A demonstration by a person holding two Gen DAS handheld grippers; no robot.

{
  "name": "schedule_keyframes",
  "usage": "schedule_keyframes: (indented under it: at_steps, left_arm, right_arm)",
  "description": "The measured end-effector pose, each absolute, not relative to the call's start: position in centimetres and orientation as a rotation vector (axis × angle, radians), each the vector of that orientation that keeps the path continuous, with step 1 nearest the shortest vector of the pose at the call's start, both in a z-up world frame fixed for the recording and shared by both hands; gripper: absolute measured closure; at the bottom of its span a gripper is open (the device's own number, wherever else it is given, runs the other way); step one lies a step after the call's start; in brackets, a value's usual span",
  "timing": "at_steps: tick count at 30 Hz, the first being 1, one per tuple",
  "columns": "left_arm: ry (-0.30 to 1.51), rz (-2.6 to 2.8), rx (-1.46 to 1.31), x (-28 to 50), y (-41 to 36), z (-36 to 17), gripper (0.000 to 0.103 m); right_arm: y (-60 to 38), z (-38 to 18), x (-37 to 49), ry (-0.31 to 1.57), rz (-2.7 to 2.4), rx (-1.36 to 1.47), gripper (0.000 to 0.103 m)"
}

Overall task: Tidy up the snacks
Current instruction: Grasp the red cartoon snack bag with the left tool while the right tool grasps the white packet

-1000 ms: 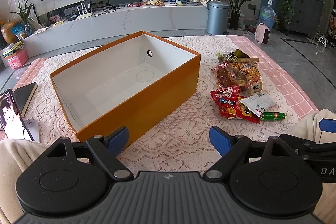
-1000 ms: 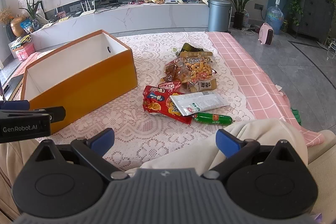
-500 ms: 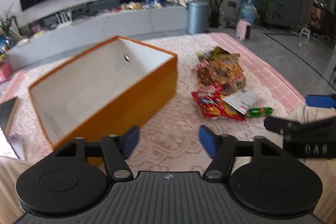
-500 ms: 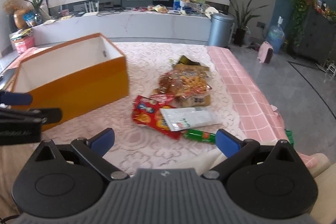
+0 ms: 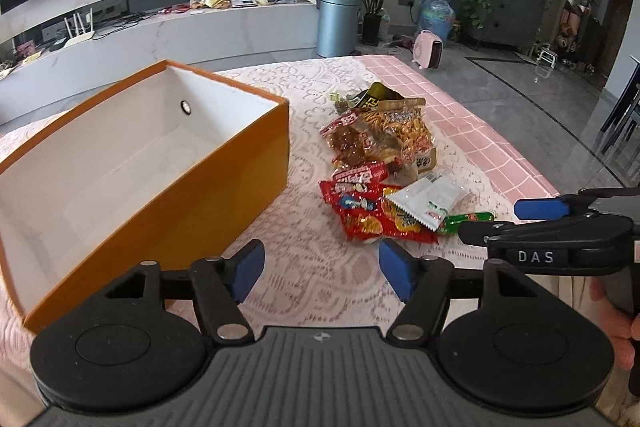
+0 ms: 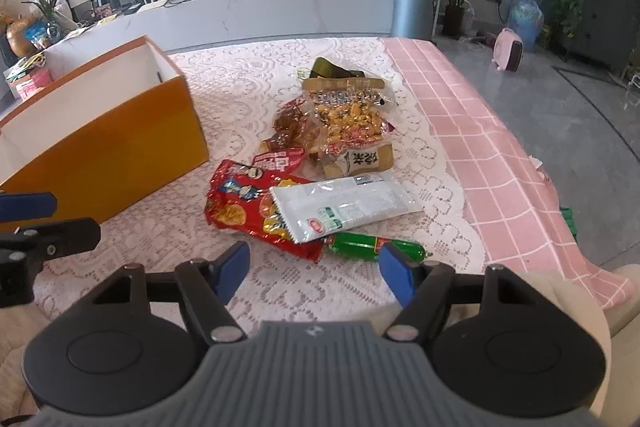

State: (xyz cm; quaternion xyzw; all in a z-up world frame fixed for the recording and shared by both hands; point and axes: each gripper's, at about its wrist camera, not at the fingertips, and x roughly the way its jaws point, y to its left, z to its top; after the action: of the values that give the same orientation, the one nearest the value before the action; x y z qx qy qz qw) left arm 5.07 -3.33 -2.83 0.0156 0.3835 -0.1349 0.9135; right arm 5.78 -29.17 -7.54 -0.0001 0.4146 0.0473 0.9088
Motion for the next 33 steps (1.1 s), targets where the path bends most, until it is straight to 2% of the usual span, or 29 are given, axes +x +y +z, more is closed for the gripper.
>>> schedule_keyframes:
  at_steps: [3, 7, 8, 14, 17, 19, 24, 26, 28, 33]
  left_arm:
    - [0.799, -0.275, 0.021, 6.3, -3.5, -3.0, 0.026]
    - [0.823, -0.292, -0.024, 8.1, -3.5, -3.4, 0.026]
    - [0.827, -0.297, -0.032, 8.5, -3.6, -3.6, 0.026]
    - [0.863, -0.318, -0.058, 11.0, -4.4, -4.9, 0.026]
    - [0.881, -0.318, -0.063, 12.1, -4.8, -5.7, 0.031]
    - [0.905, -0.311, -0.072, 12.9, -5.0, -6.3, 0.035]
    - [0.948, -0.317, -0.09, 14.6, -5.4, -7.8, 0.038]
    - [0.961, -0.324, -0.091, 15.1, -5.7, -8.5, 0.039]
    - [0.975, -0.322, -0.096, 15.4, -5.8, -9.1, 0.044]
    - [0.994, -0.333, -0.128, 16.0, -5.7, -9.9, 0.048]
  right_arm:
    - [-29.6, -7.9, 6.9, 0.873, 0.081, 0.009, 0.031]
    - [-30.4, -8.5, 8.3, 0.884, 0.036, 0.02, 0.016]
    - [-30.6, -8.6, 8.6, 0.886, 0.024, 0.026, 0.015]
    - [-32.4, -9.7, 10.8, 0.945, -0.009, 0.142, 0.014]
    - [-33.0, -10.5, 11.7, 0.973, -0.009, 0.209, 0.015]
    - [-33.2, -10.8, 12.0, 0.976, -0.006, 0.251, 0.019]
    - [-33.7, -12.3, 13.4, 1.017, -0.013, 0.36, 0.02]
    - [-33.9, -12.9, 14.1, 1.046, -0.021, 0.398, 0.018]
    - [-34.1, -13.0, 14.5, 1.021, -0.027, 0.433, 0.014]
    - [-33.8, -13.3, 15.6, 0.984, -0.046, 0.445, 0.011]
